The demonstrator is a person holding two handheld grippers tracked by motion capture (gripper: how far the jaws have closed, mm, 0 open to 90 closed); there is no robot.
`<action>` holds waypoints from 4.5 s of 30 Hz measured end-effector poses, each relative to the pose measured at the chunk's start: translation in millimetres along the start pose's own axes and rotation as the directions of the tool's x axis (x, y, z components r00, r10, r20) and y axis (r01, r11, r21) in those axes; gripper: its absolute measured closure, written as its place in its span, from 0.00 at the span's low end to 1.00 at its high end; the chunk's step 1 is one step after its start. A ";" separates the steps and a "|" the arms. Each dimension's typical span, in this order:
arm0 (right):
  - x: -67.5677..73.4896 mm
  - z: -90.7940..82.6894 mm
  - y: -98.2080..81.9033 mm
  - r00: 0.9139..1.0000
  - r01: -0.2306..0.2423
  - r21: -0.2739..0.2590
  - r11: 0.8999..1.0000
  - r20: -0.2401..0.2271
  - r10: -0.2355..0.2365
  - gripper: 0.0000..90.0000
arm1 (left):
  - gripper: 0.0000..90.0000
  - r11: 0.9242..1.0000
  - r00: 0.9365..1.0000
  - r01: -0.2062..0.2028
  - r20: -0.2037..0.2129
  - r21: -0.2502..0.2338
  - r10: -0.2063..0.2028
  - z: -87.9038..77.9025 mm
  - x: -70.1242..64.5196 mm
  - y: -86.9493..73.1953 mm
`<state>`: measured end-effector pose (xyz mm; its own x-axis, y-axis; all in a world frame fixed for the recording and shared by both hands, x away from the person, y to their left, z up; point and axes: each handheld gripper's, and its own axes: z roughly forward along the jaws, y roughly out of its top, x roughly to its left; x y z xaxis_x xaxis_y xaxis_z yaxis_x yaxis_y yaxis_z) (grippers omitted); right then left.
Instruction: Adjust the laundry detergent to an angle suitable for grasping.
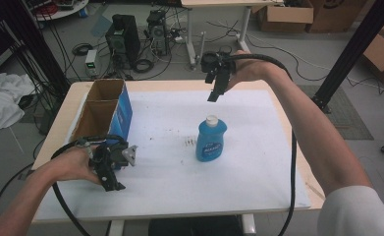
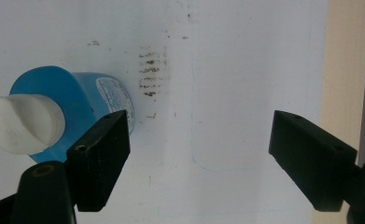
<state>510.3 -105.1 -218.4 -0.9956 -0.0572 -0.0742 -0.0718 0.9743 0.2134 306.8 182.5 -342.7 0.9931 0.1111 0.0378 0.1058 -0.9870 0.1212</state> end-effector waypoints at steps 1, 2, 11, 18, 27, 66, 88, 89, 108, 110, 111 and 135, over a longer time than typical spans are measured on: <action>-0.1 0.3 -0.2 1.000 0.000 0.002 1.000 0.001 0.000 0.22 | 0.20 1.000 1.000 0.001 -0.001 -0.003 -0.001 0.0 -0.4 -0.3; -0.1 0.3 -0.2 1.000 0.000 0.002 1.000 0.001 0.000 0.22 | 0.20 1.000 1.000 0.001 -0.001 -0.003 -0.001 0.0 -0.4 -0.3; 1.8 -1.1 -0.2 1.000 0.002 0.006 1.000 0.007 -0.002 0.23 | 0.20 1.000 1.000 -0.003 -0.006 0.001 0.003 -1.0 -1.9 -0.2; 2.5 0.2 1.6 1.000 0.007 0.007 1.000 0.009 -0.007 0.22 | 0.20 1.000 1.000 0.003 -0.005 0.002 -0.003 -0.2 -2.5 -1.3; 4.7 0.7 3.8 1.000 0.022 0.011 1.000 0.007 -0.022 0.23 | 0.20 1.000 1.000 0.001 -0.002 0.005 -0.001 1.2 0.9 0.1; 14.4 -5.8 3.7 0.999 0.035 0.006 0.999 0.027 -0.035 0.22 | 0.20 0.997 0.998 0.061 0.001 -0.056 -0.062 -3.6 -3.5 -0.2; 17.7 -9.5 -5.5 0.999 0.012 0.021 1.000 0.050 -0.013 0.23 | 0.20 0.976 0.994 0.110 0.011 -0.189 -0.110 -11.0 17.9 59.9; 18.3 -9.3 -5.1 0.999 0.013 0.024 1.000 0.051 -0.014 0.23 | 0.20 0.974 0.992 0.123 0.007 -0.191 -0.124 -10.4 19.4 63.7; 18.9 -6.1 2.1 0.998 0.015 0.031 0.999 0.054 -0.017 0.23 | 0.20 0.913 0.970 0.220 -0.017 -0.344 -0.241 -6.4 33.6 105.1; 18.9 -6.2 2.0 0.998 0.015 0.030 0.999 0.054 -0.016 0.23 | 0.19 0.909 0.968 0.225 -0.025 -0.351 -0.249 -4.9 34.2 108.2; 18.7 -6.3 1.9 0.998 0.015 0.031 0.999 0.054 -0.016 0.23 | 0.19 0.907 0.967 0.227 -0.024 -0.355 -0.252 -3.8 34.8 110.8; 15.7 -3.0 -1.1 0.998 0.010 0.041 0.999 0.061 -0.012 0.23 | 0.20 0.760 0.939 0.308 0.056 -0.572 -0.339 16.7 60.1 165.2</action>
<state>494.5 -107.7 -216.9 -0.9892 -0.0558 -0.1359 -0.0790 0.9819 0.1723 384.8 24.2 -337.0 0.8998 0.4319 -0.0614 0.3576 -0.6498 0.6707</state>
